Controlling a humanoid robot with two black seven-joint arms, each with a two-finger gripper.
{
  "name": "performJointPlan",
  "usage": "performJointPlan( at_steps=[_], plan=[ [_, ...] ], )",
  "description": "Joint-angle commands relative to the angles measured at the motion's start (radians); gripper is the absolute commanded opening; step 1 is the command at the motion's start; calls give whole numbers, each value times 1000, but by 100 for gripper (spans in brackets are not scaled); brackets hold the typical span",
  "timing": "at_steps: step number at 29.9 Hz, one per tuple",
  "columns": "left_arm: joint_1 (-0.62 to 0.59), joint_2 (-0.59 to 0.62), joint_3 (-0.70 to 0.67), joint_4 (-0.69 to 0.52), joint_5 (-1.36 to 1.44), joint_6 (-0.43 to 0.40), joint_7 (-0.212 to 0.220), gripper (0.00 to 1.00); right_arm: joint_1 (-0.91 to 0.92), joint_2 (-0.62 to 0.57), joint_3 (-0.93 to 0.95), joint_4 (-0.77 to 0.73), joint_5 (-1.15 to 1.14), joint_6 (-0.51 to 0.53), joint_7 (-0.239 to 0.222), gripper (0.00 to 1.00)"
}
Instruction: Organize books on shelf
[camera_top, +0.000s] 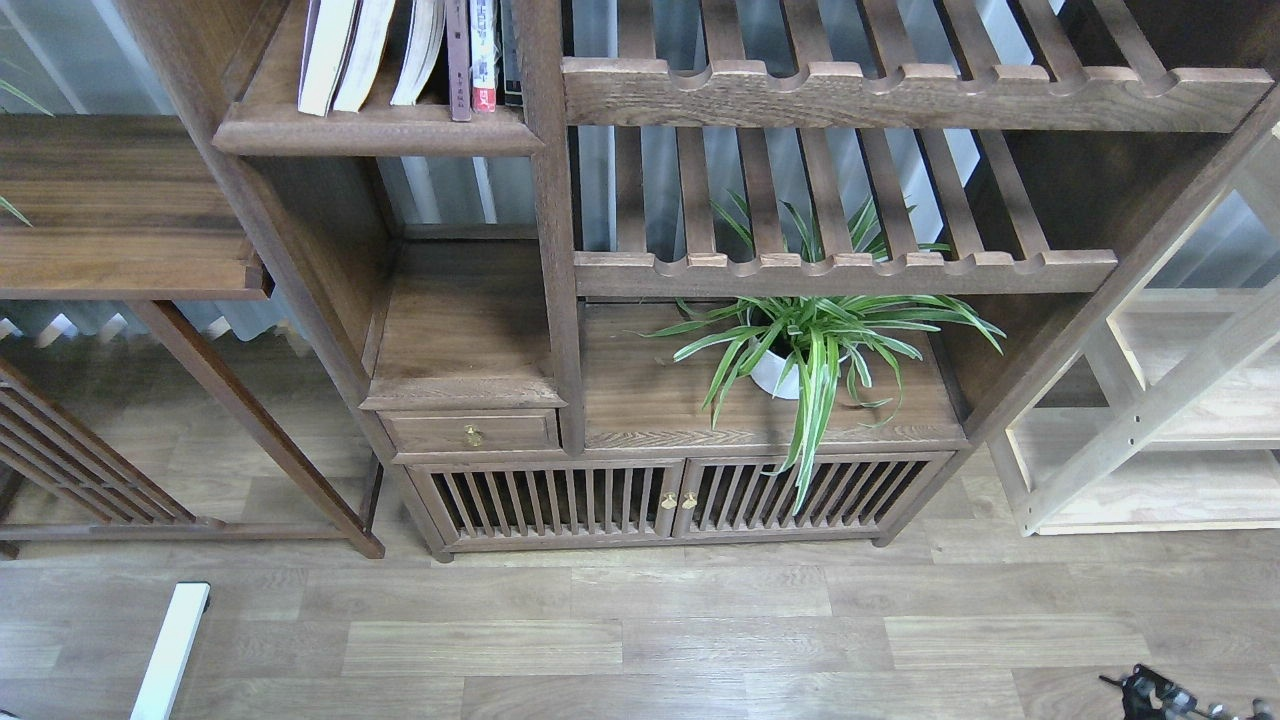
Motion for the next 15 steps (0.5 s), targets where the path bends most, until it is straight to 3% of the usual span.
performJointPlan(
  at_steps=[1, 5, 8, 10, 12, 15],
  plan=[
    [11, -103, 6, 153, -1, 0, 14, 97, -43, 74, -4, -83, 31, 0, 0, 100],
    [25, -211, 25, 271, 0, 5, 23, 97, -67, 120, -9, -106, 102, 6, 0, 100],
    [26, -274, 71, 304, 0, 100, 50, 97, -74, 160, -9, -117, 146, 7, -5, 100],
    [28, -310, 87, 304, 0, 191, 89, 97, -85, 191, -9, -137, 172, 7, -56, 100],
    [28, -352, 84, 304, -4, 280, 138, 97, -90, 224, -7, -163, 198, 7, -79, 100],
    [26, -393, 79, 305, -47, 347, 201, 97, -103, 267, -7, -194, 246, 10, -96, 100]
  ],
)
